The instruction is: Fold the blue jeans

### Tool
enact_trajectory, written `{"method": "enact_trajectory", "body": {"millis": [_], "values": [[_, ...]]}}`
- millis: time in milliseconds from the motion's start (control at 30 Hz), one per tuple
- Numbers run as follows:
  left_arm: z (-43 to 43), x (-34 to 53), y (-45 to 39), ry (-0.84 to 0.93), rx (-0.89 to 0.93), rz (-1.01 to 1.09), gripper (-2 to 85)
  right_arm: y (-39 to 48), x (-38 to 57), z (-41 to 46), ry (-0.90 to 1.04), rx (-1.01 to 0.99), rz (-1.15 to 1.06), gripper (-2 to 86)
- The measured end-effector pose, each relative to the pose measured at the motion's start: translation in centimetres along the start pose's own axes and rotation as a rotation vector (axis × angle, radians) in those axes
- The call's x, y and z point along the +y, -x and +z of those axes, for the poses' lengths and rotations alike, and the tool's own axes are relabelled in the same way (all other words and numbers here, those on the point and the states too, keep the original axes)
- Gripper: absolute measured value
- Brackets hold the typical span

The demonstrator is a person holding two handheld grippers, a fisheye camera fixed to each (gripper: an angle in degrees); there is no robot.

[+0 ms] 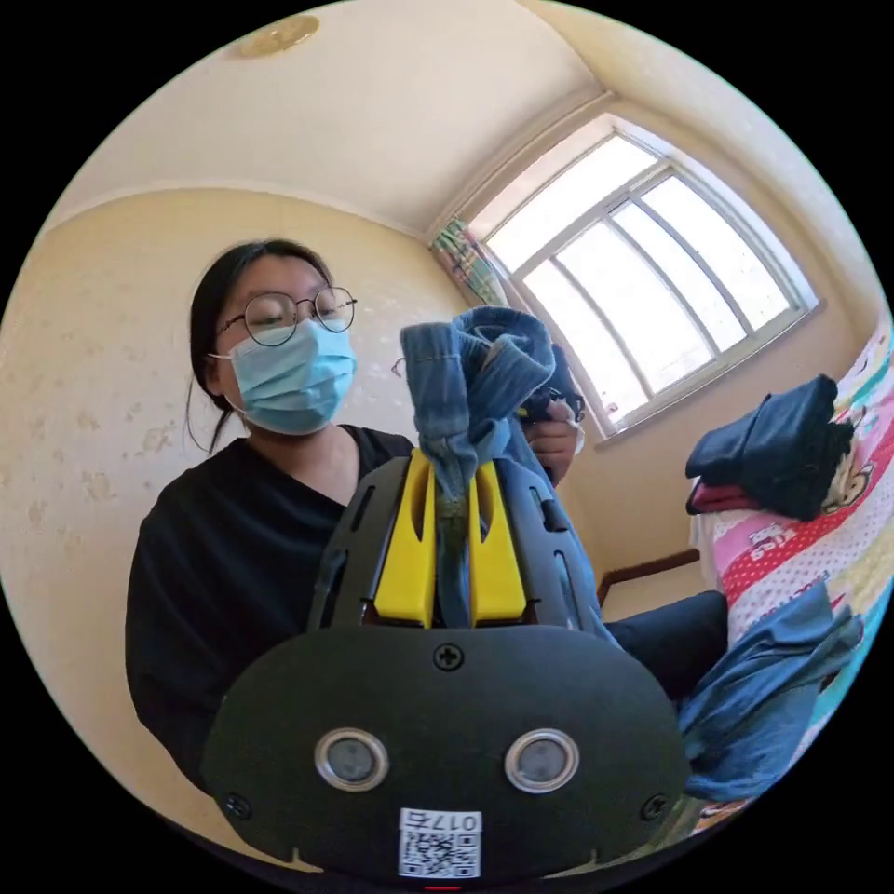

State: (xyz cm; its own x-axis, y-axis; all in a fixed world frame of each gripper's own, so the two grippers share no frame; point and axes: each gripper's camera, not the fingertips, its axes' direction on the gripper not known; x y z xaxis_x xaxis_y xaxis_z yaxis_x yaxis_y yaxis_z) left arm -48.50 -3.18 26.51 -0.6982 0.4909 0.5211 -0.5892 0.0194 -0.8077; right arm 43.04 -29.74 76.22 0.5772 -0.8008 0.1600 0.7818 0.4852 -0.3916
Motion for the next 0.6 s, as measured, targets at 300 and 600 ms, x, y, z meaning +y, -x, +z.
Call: {"method": "enact_trajectory", "body": {"millis": [300,600], "values": [[5.0,-14.6,1.2,-0.011,-0.183,-0.081,21.5,9.8,-17.8,14.0,0.288,0.674,-0.234,1.1],[8.7,-29.7,-1.6,-0.212,-0.285,-0.046,5.8,13.6,-29.6,27.3,0.36,0.873,-0.274,2.8]]}}
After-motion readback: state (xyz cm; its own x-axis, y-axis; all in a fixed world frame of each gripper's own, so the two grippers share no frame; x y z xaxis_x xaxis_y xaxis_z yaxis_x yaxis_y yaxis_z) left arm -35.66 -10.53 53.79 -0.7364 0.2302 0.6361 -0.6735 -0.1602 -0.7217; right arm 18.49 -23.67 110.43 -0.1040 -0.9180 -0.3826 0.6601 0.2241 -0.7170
